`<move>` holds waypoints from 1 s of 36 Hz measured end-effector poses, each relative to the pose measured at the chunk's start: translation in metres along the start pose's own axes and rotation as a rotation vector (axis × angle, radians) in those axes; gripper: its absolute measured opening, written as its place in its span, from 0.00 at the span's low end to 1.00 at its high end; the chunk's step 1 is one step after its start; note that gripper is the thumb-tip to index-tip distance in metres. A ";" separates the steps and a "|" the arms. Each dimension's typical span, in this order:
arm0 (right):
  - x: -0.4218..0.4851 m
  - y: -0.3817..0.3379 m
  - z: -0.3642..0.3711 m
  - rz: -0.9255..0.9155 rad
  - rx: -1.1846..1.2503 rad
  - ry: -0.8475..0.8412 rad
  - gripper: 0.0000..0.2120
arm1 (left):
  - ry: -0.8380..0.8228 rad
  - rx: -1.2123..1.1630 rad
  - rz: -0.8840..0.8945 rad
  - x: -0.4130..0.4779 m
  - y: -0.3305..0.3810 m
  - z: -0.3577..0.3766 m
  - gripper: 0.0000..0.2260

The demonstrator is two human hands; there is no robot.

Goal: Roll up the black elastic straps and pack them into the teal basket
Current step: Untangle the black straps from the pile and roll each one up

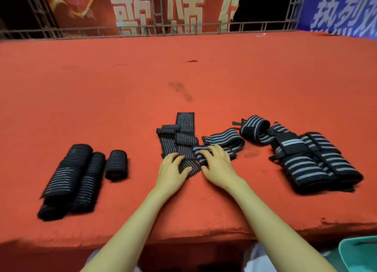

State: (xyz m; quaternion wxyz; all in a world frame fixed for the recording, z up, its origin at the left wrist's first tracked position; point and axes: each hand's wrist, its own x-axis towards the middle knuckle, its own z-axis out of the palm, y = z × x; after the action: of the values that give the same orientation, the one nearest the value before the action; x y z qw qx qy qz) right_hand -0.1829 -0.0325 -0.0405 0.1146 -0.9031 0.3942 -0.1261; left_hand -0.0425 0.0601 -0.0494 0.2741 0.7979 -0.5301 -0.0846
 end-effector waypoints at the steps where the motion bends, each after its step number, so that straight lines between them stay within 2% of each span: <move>1: 0.002 -0.004 0.002 -0.017 -0.005 0.013 0.24 | 0.009 -0.006 0.017 -0.001 -0.004 0.001 0.23; 5: 0.012 -0.024 -0.002 -0.064 0.122 0.046 0.20 | 0.159 -0.117 0.023 -0.002 -0.011 0.007 0.18; 7: 0.023 -0.033 -0.007 -0.092 0.214 0.144 0.19 | 0.295 -0.216 -0.024 0.001 -0.014 0.007 0.16; 9: 0.036 -0.039 -0.009 -0.079 0.268 0.217 0.20 | 0.362 -0.269 -0.095 0.004 -0.016 0.005 0.16; 13: 0.062 -0.044 -0.003 0.072 0.226 0.104 0.27 | 0.271 -0.248 -0.133 0.004 -0.014 0.005 0.17; 14: 0.068 -0.042 0.001 0.111 0.198 0.076 0.26 | 0.262 -0.238 -0.132 0.004 -0.014 0.005 0.17; 16: 0.077 -0.038 0.010 0.176 0.169 0.089 0.17 | 0.261 -0.234 -0.147 0.004 -0.014 0.006 0.17; 19: 0.083 -0.038 0.014 0.234 0.402 0.287 0.09 | 0.244 -0.200 -0.187 0.002 -0.013 0.005 0.17; 21: 0.080 -0.042 0.005 0.190 0.617 0.462 0.07 | 0.239 -0.155 -0.201 0.001 -0.013 0.006 0.17; 24: 0.067 -0.049 -0.015 0.089 0.746 0.628 0.08 | 0.223 -0.113 -0.212 0.002 -0.013 0.007 0.18; 28: 0.053 -0.047 -0.022 -0.002 0.635 0.476 0.08 | 0.205 -0.125 -0.210 0.002 -0.014 0.007 0.18; 31: 0.054 -0.034 -0.013 0.079 0.562 0.376 0.07 | 0.203 -0.173 -0.211 0.000 -0.014 0.006 0.17; 36: 0.064 -0.032 0.002 0.121 0.399 0.183 0.26 | 0.205 -0.186 -0.189 -0.001 -0.011 0.002 0.17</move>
State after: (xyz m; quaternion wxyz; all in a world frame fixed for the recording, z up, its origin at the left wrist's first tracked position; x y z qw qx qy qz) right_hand -0.1183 -0.0581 -0.0238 0.2621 -0.8220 0.4236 -0.2761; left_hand -0.0349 0.0633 -0.0573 0.3904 0.8198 -0.4119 -0.0768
